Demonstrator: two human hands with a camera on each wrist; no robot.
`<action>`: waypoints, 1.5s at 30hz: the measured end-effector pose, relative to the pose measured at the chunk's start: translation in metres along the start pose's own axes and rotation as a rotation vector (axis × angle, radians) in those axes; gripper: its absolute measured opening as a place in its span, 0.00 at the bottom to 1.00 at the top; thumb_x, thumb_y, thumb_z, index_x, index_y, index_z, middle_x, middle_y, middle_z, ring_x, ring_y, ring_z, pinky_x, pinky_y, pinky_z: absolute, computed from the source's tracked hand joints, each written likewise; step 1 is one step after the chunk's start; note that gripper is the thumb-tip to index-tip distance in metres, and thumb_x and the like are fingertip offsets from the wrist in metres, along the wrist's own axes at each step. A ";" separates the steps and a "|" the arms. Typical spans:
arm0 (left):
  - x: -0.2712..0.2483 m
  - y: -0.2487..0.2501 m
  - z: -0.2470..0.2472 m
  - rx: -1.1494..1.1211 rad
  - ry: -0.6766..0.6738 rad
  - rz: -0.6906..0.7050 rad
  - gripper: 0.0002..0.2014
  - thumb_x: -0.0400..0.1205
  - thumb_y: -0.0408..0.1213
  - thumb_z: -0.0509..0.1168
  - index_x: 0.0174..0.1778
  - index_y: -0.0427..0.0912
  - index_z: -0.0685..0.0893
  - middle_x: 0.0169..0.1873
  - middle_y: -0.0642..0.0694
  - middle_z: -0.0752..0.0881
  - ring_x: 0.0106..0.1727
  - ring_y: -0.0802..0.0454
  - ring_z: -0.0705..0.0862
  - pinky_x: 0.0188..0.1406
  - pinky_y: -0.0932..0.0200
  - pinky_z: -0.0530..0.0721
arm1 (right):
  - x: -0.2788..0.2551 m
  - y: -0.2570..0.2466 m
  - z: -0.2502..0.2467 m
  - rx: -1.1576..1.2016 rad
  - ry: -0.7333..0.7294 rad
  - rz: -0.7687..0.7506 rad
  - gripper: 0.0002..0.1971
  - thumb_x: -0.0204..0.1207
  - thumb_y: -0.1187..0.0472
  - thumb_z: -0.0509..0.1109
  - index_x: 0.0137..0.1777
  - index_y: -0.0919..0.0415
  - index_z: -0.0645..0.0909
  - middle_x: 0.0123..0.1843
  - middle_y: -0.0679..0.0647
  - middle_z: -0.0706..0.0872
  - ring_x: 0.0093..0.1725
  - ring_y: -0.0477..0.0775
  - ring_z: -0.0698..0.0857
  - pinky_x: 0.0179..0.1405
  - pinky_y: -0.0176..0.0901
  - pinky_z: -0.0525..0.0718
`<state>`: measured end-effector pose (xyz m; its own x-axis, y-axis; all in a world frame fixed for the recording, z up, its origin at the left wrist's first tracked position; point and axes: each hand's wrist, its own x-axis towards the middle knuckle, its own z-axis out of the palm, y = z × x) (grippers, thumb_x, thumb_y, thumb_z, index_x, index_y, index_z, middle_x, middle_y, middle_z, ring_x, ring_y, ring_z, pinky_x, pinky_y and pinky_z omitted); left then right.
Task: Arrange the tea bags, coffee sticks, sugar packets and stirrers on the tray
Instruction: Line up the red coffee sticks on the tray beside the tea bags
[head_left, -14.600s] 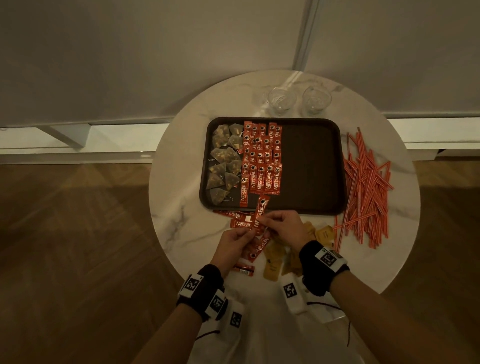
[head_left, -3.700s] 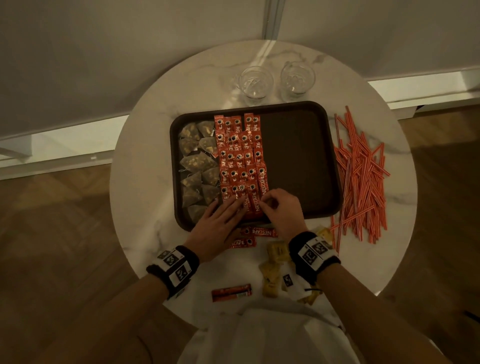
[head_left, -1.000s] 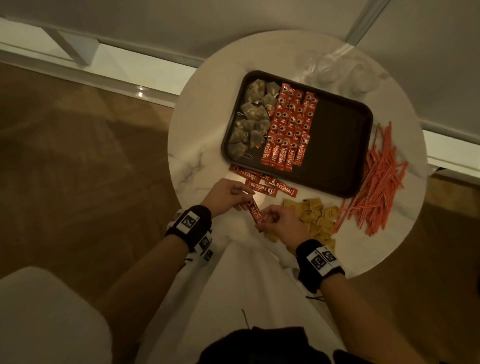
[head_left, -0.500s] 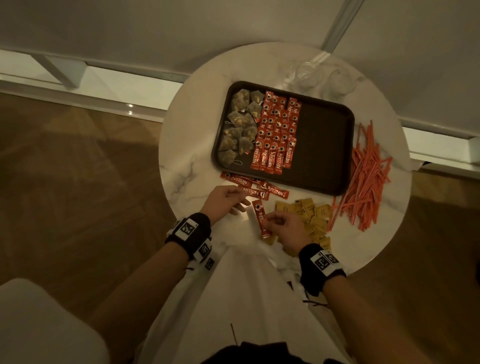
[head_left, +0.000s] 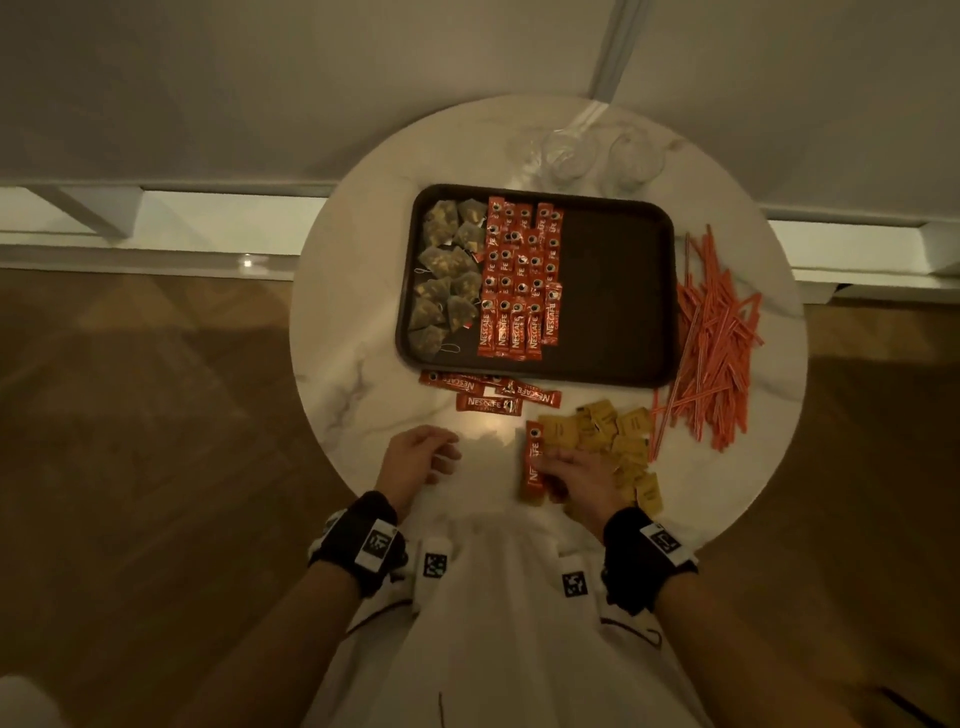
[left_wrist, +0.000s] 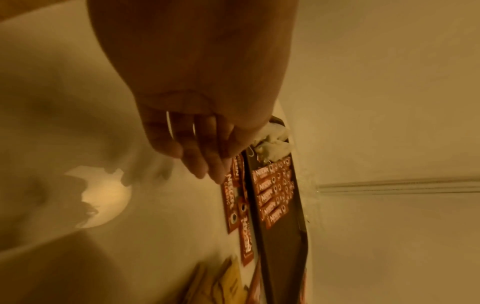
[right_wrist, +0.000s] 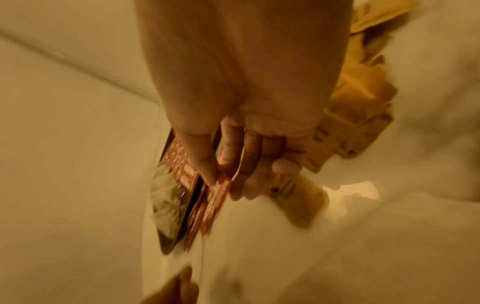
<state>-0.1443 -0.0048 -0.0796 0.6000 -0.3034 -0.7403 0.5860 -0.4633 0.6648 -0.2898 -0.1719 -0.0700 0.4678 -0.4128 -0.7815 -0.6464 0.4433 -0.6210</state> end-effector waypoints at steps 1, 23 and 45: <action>0.002 -0.001 -0.002 0.093 0.016 0.044 0.11 0.87 0.34 0.60 0.45 0.38 0.87 0.36 0.42 0.90 0.31 0.53 0.83 0.27 0.65 0.79 | 0.002 0.002 -0.005 0.008 0.027 0.006 0.04 0.78 0.64 0.74 0.43 0.63 0.86 0.38 0.54 0.88 0.34 0.48 0.84 0.30 0.35 0.80; 0.075 0.032 0.008 0.045 0.127 -0.046 0.14 0.87 0.38 0.63 0.43 0.33 0.89 0.33 0.38 0.89 0.21 0.51 0.81 0.20 0.62 0.75 | 0.116 -0.109 -0.028 -0.323 0.243 -0.253 0.05 0.76 0.67 0.76 0.49 0.60 0.85 0.42 0.51 0.88 0.38 0.45 0.86 0.38 0.32 0.83; 0.075 0.042 0.015 0.361 0.058 -0.027 0.19 0.83 0.48 0.69 0.33 0.37 0.88 0.25 0.44 0.90 0.23 0.48 0.86 0.25 0.57 0.86 | 0.083 -0.093 -0.003 -0.532 0.071 -0.421 0.05 0.81 0.59 0.71 0.52 0.58 0.87 0.46 0.47 0.87 0.45 0.40 0.83 0.48 0.32 0.79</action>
<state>-0.0831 -0.0590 -0.1086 0.6227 -0.2439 -0.7435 0.3783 -0.7379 0.5589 -0.1926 -0.2497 -0.0775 0.7153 -0.5235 -0.4630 -0.6350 -0.2101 -0.7434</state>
